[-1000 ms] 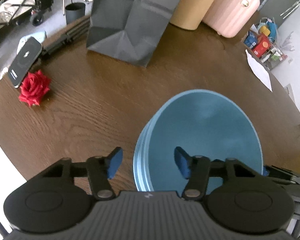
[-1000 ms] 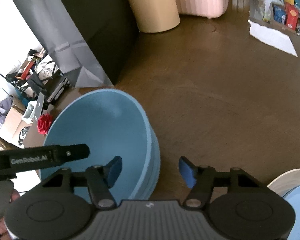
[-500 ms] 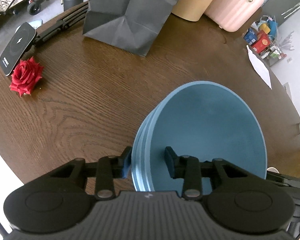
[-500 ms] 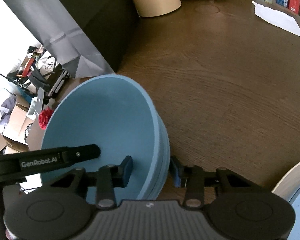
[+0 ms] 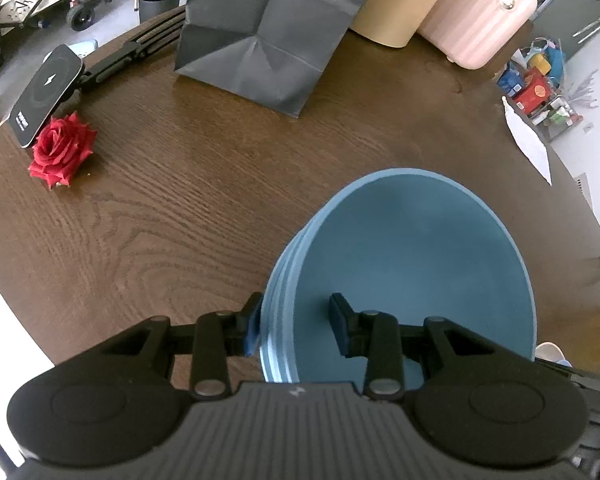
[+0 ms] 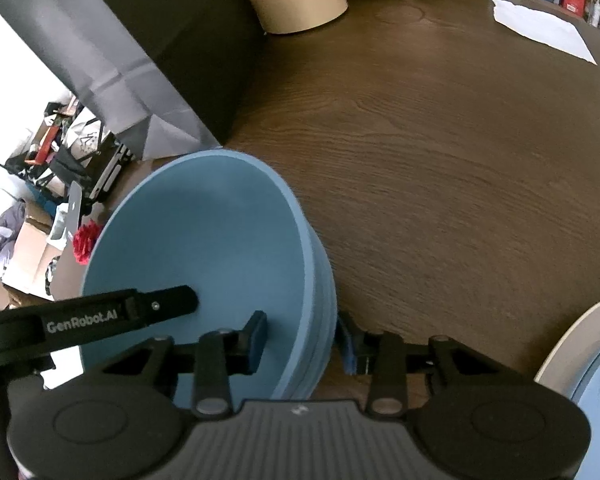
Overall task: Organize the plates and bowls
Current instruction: 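Lift and carry the stacked blue bowls with both tools over the white plate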
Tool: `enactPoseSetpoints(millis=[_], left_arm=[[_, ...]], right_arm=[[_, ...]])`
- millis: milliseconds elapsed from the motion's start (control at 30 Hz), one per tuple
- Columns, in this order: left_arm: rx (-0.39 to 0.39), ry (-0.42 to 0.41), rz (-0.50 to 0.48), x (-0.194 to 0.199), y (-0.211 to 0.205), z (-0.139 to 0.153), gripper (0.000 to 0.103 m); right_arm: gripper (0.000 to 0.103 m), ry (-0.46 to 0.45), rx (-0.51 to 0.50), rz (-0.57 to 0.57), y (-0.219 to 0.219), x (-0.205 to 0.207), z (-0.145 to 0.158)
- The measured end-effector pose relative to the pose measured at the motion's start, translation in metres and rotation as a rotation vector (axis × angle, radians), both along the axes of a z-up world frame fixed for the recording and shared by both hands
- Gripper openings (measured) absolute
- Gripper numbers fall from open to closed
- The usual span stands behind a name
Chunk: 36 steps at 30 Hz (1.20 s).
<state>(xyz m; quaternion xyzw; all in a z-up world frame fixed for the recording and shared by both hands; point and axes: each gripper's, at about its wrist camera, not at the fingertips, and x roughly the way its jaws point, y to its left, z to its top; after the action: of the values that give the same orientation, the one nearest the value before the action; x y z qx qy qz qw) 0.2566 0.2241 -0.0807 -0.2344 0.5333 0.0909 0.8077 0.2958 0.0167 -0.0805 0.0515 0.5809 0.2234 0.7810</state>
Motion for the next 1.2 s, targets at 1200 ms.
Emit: enactPoseSetpoints(millis=[1200], left_arm=[[0.057,-0.061,-0.003,-0.030,-0.026,0.040,0.036]], right_arm=[[0.035,-0.070,0.060,-0.034,-0.030,-0.035,0.032]])
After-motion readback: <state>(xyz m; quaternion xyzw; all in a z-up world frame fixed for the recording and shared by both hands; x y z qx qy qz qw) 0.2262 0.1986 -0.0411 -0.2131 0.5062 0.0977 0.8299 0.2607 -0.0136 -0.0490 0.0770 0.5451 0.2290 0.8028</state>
